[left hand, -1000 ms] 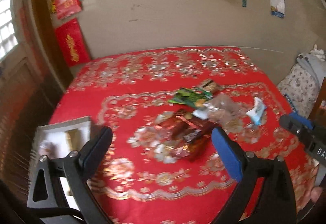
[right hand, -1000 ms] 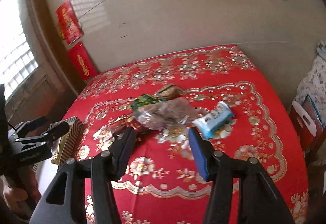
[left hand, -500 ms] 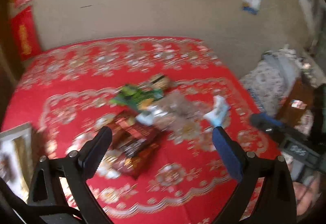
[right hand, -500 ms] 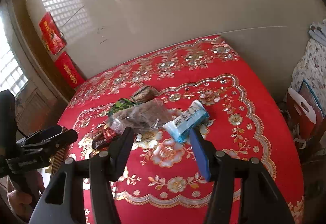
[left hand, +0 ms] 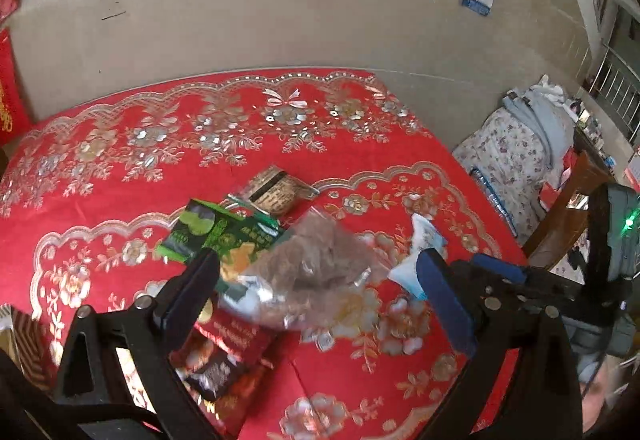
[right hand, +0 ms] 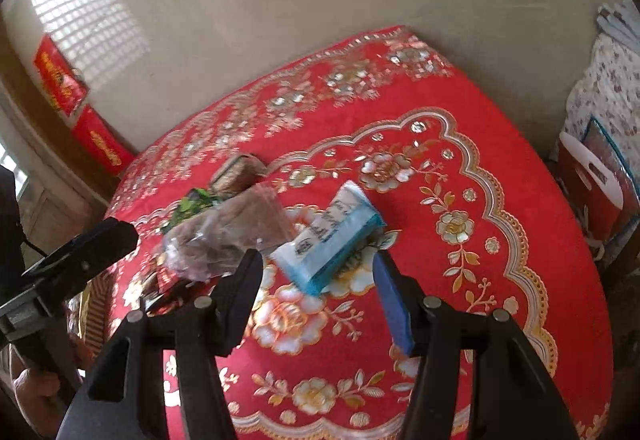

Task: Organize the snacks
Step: 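Grasp the clear bag of brown snacks with the left tool while the right tool grasps the blue-and-white packet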

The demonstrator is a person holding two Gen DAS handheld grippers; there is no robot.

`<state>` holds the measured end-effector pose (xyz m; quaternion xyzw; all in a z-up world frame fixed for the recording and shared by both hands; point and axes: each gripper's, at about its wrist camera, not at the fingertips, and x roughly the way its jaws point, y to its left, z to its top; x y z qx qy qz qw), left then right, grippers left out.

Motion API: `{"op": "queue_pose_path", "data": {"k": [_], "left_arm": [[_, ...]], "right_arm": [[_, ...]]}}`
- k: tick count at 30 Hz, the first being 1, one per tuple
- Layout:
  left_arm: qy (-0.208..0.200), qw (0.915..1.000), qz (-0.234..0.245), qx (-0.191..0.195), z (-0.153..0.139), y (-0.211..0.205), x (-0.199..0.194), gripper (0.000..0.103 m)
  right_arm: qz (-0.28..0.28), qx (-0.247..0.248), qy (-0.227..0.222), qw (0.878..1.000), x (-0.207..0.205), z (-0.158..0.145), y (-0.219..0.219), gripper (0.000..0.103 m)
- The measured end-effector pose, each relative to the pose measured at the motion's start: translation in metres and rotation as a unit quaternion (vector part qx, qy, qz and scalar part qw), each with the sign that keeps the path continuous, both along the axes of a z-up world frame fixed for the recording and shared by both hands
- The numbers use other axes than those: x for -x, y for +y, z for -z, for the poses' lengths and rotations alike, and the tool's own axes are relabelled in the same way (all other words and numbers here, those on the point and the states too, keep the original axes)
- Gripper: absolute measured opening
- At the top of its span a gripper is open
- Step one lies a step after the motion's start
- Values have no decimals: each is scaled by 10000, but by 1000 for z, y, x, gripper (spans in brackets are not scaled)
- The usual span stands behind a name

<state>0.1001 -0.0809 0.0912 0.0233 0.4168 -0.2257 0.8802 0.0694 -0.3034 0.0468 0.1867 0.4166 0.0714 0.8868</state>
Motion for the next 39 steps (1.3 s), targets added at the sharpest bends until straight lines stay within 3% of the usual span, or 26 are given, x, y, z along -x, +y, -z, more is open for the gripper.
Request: {"op": "queue_pose_path", "data": {"k": [10, 15, 23, 36, 37, 39], "left_arm": [[317, 9970, 252, -659, 23, -18, -37, 99], [238, 9906, 631, -1189, 26, -24, -39, 99], [370, 9802, 1108, -1599, 34, -34, -31, 99], [688, 9722, 1490, -1672, 50, -39, -27, 99], [711, 9710, 1500, -1722, 52, -40, -26, 98], [741, 9688, 1545, -1793, 55, -41, -24, 88]], "right_arm": [[169, 19, 215, 9996, -16, 8, 0, 57], [163, -4, 267, 9995, -22, 12, -3, 57], [197, -90, 426, 9989, -27, 13, -4, 57], [272, 117, 629, 9976, -43, 24, 7, 56], [258, 133, 646, 9975, -44, 25, 8, 55], [246, 259, 640, 9973, -45, 26, 9, 44]]}}
